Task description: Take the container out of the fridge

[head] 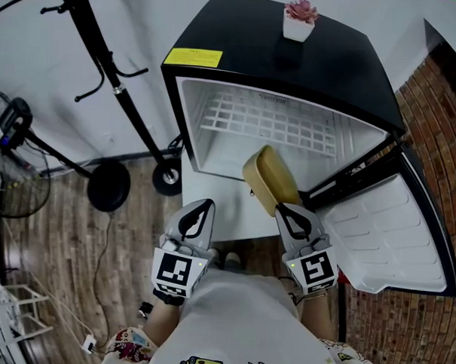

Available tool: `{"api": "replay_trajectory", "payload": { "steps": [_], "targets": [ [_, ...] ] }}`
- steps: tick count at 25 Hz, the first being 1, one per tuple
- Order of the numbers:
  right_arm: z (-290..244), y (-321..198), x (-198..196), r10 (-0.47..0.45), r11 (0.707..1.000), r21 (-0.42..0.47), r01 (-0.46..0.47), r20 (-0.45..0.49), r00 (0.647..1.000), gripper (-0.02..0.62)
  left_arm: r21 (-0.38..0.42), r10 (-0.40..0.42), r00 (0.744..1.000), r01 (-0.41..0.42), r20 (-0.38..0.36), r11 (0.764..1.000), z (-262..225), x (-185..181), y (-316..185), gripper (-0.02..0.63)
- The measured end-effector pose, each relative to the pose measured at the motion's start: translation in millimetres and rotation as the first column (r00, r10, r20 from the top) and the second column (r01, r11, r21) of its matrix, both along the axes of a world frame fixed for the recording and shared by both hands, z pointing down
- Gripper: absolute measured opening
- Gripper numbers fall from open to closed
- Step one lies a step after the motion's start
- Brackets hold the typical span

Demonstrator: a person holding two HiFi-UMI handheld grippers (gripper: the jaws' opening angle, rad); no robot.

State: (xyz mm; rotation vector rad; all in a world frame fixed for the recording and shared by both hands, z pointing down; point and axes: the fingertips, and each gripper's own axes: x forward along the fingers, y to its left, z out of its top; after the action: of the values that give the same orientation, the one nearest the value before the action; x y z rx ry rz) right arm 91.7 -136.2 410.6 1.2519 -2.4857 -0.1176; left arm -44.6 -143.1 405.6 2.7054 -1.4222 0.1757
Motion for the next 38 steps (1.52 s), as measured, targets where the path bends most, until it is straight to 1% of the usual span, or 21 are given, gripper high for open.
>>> {"api": "replay_trajectory", "payload": {
  "steps": [6, 10, 13, 15, 17, 20, 23, 26, 29, 30, 33, 36, 38],
  "targets": [
    [-3, -1, -1, -0.006, 1.0, 0.0, 0.006, 0.015, 1.0, 0.017, -0.006, -0.003, 1.0, 0.003, 0.011, 1.0, -6, 0, -2, 0.002],
    [-3, -4, 0, -0.008, 1.0, 0.0, 0.008, 0.015, 1.0, 0.017, 0.019, -0.001, 1.0, 0.001, 0.003, 1.0, -6, 0, -4, 0.002],
    [-4, -6, 0, -0.009, 1.0, 0.0, 0.009, 0.019, 1.0, 0.017, -0.018, -0.002, 1.0, 0.002, 0.018, 1.0, -4, 0, -4, 0.002],
    [-4, -6, 0, -0.01, 1.0, 0.0, 0.01, 0.019, 1.0, 0.017, 0.009, -0.009, 1.0, 0.009, 0.009, 1.0, -4, -1, -5, 0.002],
    [-4, -6, -1, -0.01, 1.0, 0.001, 0.01, 0.019, 1.0, 0.017, 0.015, -0.014, 1.0, 0.014, 0.006, 1.0, -3, -2, -6, 0.002],
    [-4, -6, -1, -0.012, 1.0, 0.0, 0.012, 0.026, 1.0, 0.017, -0.006, -0.012, 1.0, 0.012, 0.004, 1.0, 0, -1, -5, 0.002],
    [-4, -7, -2, -0.015, 1.0, 0.0, 0.015, 0.029, 0.999, 0.017, -0.011, -0.014, 1.0, 0.015, 0.014, 1.0, 0, -1, -6, 0.002],
    [-4, -7, -2, -0.016, 1.0, 0.0, 0.016, 0.029, 0.999, 0.017, -0.048, -0.023, 0.999, 0.025, 0.036, 0.999, -3, -3, -5, 0.002],
    [-3, -8, -2, -0.016, 1.0, -0.002, 0.016, 0.031, 0.999, 0.017, 0.01, -0.024, 1.0, 0.024, 0.013, 1.0, -3, -4, -9, 0.002],
    [-3, -8, -2, -0.017, 1.0, -0.002, 0.017, 0.03, 0.999, 0.017, 0.016, -0.024, 1.0, 0.024, 0.012, 1.0, -2, -4, -9, 0.002],
    [-4, -8, -3, -0.018, 1.0, -0.003, 0.018, 0.033, 0.999, 0.017, -0.006, -0.022, 0.999, 0.022, 0.023, 1.0, -4, -4, -9, 0.002],
    [-4, -9, -4, -0.023, 1.0, -0.001, 0.023, 0.033, 0.999, 0.017, 0.035, -0.018, 1.0, 0.018, 0.007, 0.999, -10, -3, -12, 0.002],
    [-6, -9, -4, -0.029, 1.0, 0.005, 0.028, 0.028, 0.999, 0.017, 0.04, -0.018, 1.0, 0.018, 0.006, 0.999, -10, -3, -13, 0.002]
  ]
}}
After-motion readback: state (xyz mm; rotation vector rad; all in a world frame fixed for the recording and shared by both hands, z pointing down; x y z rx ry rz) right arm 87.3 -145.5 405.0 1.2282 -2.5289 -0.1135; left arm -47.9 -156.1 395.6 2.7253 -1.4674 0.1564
